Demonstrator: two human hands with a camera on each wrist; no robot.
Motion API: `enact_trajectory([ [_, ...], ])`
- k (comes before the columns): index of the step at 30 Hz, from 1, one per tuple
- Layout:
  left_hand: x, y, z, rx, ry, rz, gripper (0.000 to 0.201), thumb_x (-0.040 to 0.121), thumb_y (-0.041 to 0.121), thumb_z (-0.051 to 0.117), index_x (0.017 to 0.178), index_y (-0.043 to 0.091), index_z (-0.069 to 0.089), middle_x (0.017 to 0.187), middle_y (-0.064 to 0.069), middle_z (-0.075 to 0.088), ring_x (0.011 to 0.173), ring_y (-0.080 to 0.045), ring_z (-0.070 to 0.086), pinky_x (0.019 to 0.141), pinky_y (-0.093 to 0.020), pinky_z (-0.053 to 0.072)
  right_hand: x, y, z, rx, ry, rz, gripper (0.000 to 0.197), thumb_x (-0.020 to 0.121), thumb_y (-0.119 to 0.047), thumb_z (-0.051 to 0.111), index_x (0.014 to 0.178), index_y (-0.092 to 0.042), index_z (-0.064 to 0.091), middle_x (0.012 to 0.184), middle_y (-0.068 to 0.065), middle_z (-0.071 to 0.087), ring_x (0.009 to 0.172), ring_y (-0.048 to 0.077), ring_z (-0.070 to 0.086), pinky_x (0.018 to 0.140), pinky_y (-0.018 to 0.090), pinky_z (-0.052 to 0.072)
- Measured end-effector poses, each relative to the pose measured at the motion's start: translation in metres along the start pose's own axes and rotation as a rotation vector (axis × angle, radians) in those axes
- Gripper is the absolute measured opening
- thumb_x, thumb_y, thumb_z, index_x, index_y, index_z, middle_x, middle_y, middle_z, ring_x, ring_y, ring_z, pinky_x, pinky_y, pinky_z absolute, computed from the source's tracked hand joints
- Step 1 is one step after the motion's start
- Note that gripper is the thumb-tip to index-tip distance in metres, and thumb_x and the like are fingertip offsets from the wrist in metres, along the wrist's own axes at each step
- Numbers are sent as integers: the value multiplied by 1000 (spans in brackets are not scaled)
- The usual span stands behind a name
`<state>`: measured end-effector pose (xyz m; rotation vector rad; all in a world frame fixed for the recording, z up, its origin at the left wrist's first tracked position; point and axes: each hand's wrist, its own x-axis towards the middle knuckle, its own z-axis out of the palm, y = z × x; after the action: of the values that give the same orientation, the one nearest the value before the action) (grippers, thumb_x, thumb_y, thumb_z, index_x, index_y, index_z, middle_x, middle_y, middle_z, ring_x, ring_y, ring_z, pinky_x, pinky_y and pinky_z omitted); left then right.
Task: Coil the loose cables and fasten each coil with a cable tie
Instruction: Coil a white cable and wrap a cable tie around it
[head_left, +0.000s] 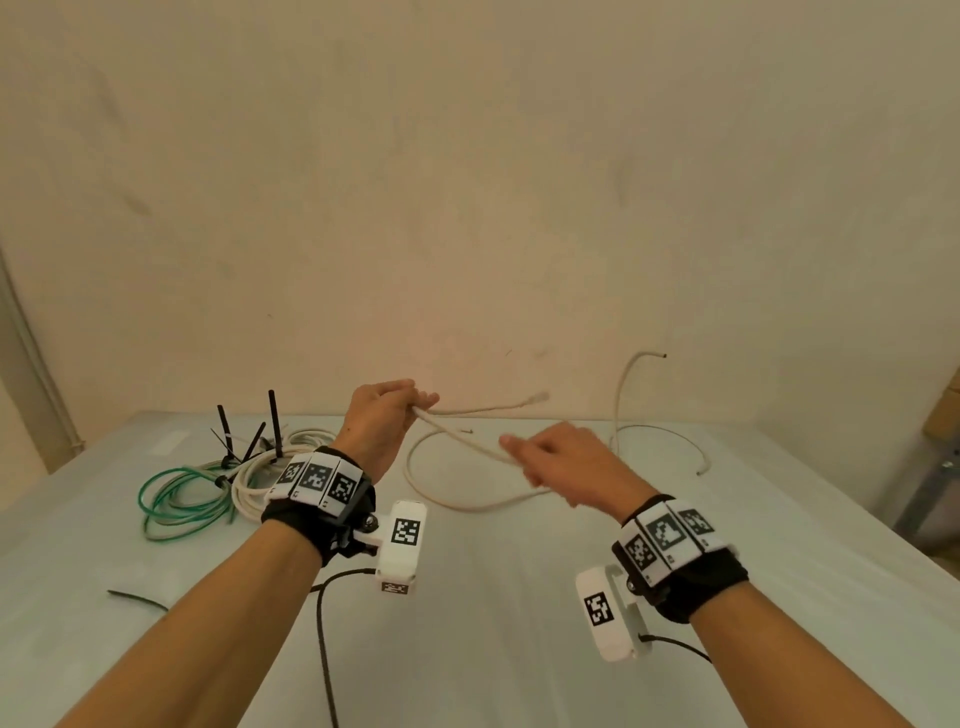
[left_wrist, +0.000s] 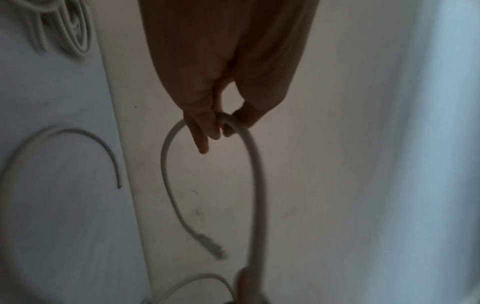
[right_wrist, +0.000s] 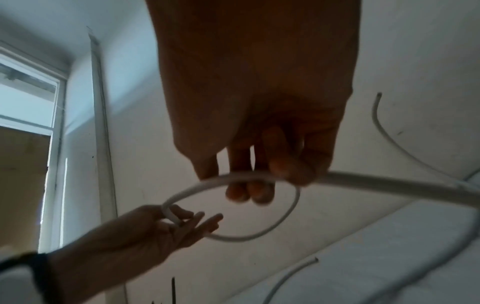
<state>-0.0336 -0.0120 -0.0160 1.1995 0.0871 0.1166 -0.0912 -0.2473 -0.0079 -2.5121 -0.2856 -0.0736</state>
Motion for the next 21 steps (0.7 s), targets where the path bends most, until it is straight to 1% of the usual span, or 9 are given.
enact_trajectory([
  [1, 1, -1, 0, 23, 16, -3, 30, 93, -16, 56, 123, -15, 49, 117, -30, 57, 111, -33, 70, 108, -38, 51, -3, -2, 7, -23, -124, 11, 63, 101, -66, 44, 69, -17, 67, 66, -4, 64, 53, 12, 57, 58, 28, 51],
  [3, -3, 1, 1, -9, -11, -17, 23, 94, -19, 52, 116, -15, 49, 122, -35, 56, 109, -33, 71, 107, -39, 53, -6, 0, 23, -54, -324, 37, 59, 103, -62, 44, 75, -18, 69, 70, -7, 64, 59, 9, 60, 59, 24, 54],
  [6, -16, 7, 2, -48, -101, -38, 18, 95, -20, 40, 108, -16, 53, 117, -37, 66, 102, -32, 75, 82, -28, 63, -4, 4, 33, -53, -427, 32, 43, 102, -49, 57, 84, -12, 73, 75, -1, 70, 57, 9, 62, 61, 25, 58],
  [9, -29, 18, -1, 143, -121, 11, 31, 95, -12, 37, 116, -7, 60, 107, -15, 78, 79, -13, 75, 55, -23, 46, 3, -7, 25, 87, -126, -73, 25, 96, -37, 70, 86, -15, 74, 79, 1, 75, 54, 3, 60, 60, 24, 50],
  [12, -34, 30, 0, 250, -112, 74, 45, 89, -9, 35, 116, 2, 69, 96, -7, 78, 59, -12, 57, 51, -24, 33, 13, -19, 9, 19, 390, -29, 30, 94, -41, 72, 109, -18, 58, 98, 4, 69, 83, 17, 65, 72, 33, 48],
  [14, -39, 37, 2, 282, -128, 122, 46, 88, -8, 35, 112, 3, 72, 90, -8, 74, 56, -13, 49, 49, -23, 30, 20, -18, 2, -142, 422, 143, 56, 96, -46, 68, 133, -14, 41, 124, 11, 63, 105, 36, 64, 80, 40, 48],
  [16, -43, 41, 5, 313, -156, 170, 45, 90, -7, 35, 110, 5, 74, 84, -8, 72, 53, -13, 45, 47, -22, 28, 25, -11, -1, -159, 306, 280, 63, 99, -52, 61, 141, -12, 36, 132, 15, 61, 114, 41, 62, 84, 41, 47],
  [18, -46, 43, 7, 312, -171, 195, 43, 93, -6, 37, 109, 6, 75, 80, -7, 70, 53, -12, 43, 48, -21, 28, 28, -4, -3, 34, 214, 238, 48, 103, -55, 52, 125, -14, 57, 116, 13, 69, 99, 32, 67, 80, 39, 54],
  [21, -46, 43, 8, 252, -166, 215, 41, 96, -4, 40, 110, 7, 76, 79, -7, 68, 59, -13, 48, 53, -21, 34, 23, -3, -1, 375, 110, 139, 55, 100, -61, 54, 88, -12, 74, 72, 2, 64, 53, 14, 55, 49, 27, 46],
])
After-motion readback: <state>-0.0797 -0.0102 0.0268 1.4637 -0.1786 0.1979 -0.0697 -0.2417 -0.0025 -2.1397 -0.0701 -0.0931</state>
